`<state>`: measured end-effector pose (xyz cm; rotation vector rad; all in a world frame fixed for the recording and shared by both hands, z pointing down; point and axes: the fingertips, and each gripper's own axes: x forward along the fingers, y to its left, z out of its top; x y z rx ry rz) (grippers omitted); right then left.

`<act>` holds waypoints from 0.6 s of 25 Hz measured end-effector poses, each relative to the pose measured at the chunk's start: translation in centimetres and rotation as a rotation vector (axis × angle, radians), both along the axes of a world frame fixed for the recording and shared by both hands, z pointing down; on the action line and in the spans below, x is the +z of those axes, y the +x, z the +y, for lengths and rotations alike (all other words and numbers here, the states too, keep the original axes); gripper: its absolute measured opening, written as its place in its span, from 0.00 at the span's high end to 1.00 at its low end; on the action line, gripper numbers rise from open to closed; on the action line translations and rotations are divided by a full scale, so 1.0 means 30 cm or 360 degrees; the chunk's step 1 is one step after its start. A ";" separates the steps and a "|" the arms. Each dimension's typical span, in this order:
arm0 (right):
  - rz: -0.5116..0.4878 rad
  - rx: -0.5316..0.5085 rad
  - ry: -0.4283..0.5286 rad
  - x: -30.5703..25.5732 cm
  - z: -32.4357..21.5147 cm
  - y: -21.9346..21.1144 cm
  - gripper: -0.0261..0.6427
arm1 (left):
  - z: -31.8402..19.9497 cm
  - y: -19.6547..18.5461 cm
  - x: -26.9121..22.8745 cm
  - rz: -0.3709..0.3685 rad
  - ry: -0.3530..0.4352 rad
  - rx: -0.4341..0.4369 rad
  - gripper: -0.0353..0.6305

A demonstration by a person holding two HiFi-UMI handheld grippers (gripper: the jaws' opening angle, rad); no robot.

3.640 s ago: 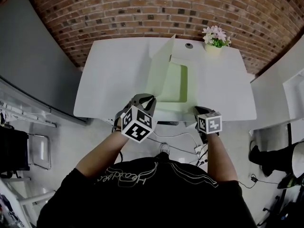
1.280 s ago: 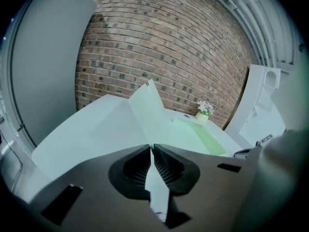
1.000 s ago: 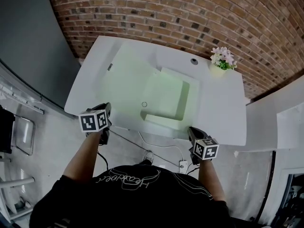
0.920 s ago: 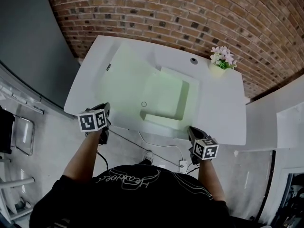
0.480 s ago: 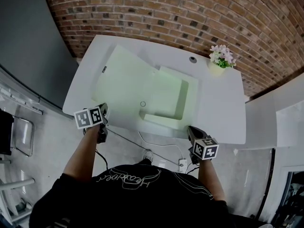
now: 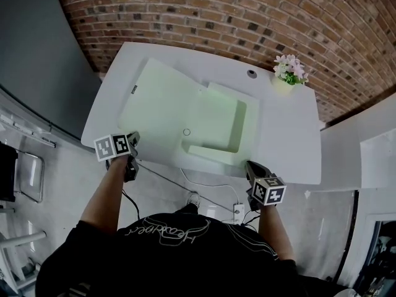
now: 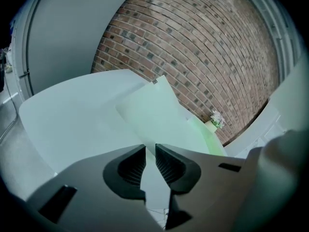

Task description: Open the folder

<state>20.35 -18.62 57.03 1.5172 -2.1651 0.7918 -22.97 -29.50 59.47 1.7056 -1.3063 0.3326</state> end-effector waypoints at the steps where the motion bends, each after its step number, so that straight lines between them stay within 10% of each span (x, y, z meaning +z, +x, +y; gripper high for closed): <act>1: -0.0005 -0.0004 -0.0008 0.001 0.001 -0.003 0.96 | 0.000 -0.001 -0.002 -0.0005 0.0004 0.0005 0.88; 15: 0.0003 0.0209 0.0040 -0.003 0.002 0.016 0.96 | 0.026 0.083 -0.181 0.0130 0.0301 0.0258 0.81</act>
